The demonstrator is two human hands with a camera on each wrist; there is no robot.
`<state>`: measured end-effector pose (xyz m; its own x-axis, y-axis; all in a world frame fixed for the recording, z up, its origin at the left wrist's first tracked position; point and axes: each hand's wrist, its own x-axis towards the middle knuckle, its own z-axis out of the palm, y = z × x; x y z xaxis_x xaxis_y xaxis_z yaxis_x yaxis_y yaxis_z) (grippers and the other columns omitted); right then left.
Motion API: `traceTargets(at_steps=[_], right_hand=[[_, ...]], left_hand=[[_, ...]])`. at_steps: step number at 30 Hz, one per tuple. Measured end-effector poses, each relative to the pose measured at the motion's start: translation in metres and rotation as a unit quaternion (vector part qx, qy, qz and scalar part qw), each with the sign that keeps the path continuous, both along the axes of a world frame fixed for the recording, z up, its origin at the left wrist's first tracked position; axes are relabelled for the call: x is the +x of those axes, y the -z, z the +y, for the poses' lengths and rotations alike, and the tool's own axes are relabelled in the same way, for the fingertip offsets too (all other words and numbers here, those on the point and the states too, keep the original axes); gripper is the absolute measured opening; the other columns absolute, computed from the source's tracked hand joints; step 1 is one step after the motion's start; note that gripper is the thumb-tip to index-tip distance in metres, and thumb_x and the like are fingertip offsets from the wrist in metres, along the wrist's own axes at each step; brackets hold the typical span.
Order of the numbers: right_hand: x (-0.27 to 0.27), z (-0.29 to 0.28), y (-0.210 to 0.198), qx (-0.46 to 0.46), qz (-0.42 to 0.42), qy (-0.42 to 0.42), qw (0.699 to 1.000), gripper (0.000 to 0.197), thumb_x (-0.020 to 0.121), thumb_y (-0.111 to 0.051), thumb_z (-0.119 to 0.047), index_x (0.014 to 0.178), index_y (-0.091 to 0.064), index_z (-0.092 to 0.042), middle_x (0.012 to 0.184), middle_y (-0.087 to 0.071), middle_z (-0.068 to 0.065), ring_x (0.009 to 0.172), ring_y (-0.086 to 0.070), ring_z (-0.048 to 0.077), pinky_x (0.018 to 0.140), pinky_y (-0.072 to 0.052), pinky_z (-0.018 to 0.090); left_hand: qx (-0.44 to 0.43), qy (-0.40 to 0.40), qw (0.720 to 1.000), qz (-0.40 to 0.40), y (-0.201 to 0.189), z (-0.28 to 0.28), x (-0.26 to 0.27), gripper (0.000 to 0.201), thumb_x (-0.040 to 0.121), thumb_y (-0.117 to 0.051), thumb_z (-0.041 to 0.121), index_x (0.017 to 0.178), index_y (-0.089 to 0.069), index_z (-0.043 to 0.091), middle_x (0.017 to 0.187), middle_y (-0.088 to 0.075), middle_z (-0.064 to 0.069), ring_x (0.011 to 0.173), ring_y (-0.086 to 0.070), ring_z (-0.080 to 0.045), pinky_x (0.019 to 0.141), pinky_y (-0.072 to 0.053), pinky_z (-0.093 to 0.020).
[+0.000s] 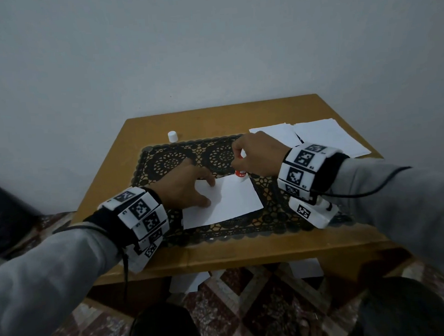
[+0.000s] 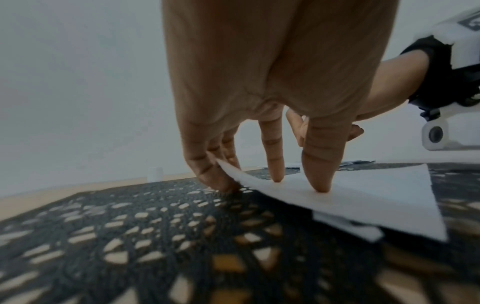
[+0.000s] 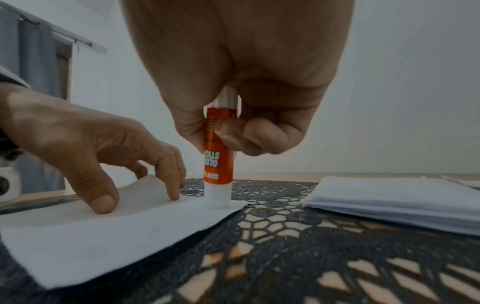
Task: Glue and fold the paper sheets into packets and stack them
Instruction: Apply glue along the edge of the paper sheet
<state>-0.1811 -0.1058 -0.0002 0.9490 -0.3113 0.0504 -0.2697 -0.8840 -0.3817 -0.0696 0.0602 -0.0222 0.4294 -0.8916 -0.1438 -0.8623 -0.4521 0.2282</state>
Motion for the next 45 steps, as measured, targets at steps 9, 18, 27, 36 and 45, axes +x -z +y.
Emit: traceTargets(at_steps=[9,18,27,36,45], right_hand=[[0.005,0.003,0.003,-0.019,0.007,0.002,1.000,0.023,0.082,-0.062,-0.026,0.063,-0.048,-0.025,0.089,-0.064,0.005,0.073,-0.059,0.020,0.059,-0.043,0.029],[0.002,0.003,0.004,-0.013,-0.003,-0.002,1.000,0.017,0.083,-0.062,-0.027,0.071,-0.057,-0.015,0.087,-0.064,0.006,0.074,-0.057,0.020,0.063,-0.045,0.032],[-0.027,0.009,0.004,0.009,-0.003,-0.031,0.999,0.018,0.081,-0.065,-0.027,0.073,-0.061,-0.011,0.081,-0.064,0.003,0.070,-0.056,0.015,0.063,-0.045,0.033],[-0.054,0.009,-0.001,0.030,0.052,-0.078,0.995,0.017,0.083,-0.066,-0.030,0.069,-0.060,-0.021,0.081,-0.060,-0.006,0.071,-0.054,0.008,0.064,-0.043,0.027],[-0.063,-0.035,-0.058,0.152,0.075,-0.083,0.982,0.018,0.080,-0.075,-0.011,0.093,-0.065,-0.016,0.088,-0.073,0.002,0.074,-0.069,0.015,0.062,-0.054,0.028]], left_hand=[[0.048,0.083,0.990,-0.104,-0.006,-0.009,-0.014,0.054,0.078,-0.072,0.032,0.128,-0.053,0.044,0.125,-0.040,-0.001,0.113,-0.031,-0.025,0.096,-0.037,-0.044],[0.080,0.137,0.985,-0.067,-0.018,-0.013,-0.019,0.052,0.083,-0.066,0.013,0.132,-0.056,0.027,0.100,-0.052,-0.002,0.073,-0.039,-0.007,0.064,-0.028,-0.019],[0.096,0.137,0.984,-0.062,-0.015,-0.012,-0.020,0.052,0.088,-0.064,0.028,0.137,-0.049,0.027,0.110,-0.050,-0.004,0.071,-0.033,-0.002,0.059,-0.031,-0.009],[0.117,0.128,0.981,-0.092,-0.014,-0.009,-0.028,0.054,0.089,-0.060,0.040,0.140,-0.046,0.028,0.101,-0.031,0.003,0.098,-0.042,-0.017,0.075,-0.027,-0.019],[0.124,0.122,0.980,-0.098,-0.014,-0.008,-0.029,0.053,0.090,-0.059,0.039,0.140,-0.045,0.027,0.122,-0.041,-0.006,0.112,-0.047,-0.026,0.083,-0.033,-0.024]])
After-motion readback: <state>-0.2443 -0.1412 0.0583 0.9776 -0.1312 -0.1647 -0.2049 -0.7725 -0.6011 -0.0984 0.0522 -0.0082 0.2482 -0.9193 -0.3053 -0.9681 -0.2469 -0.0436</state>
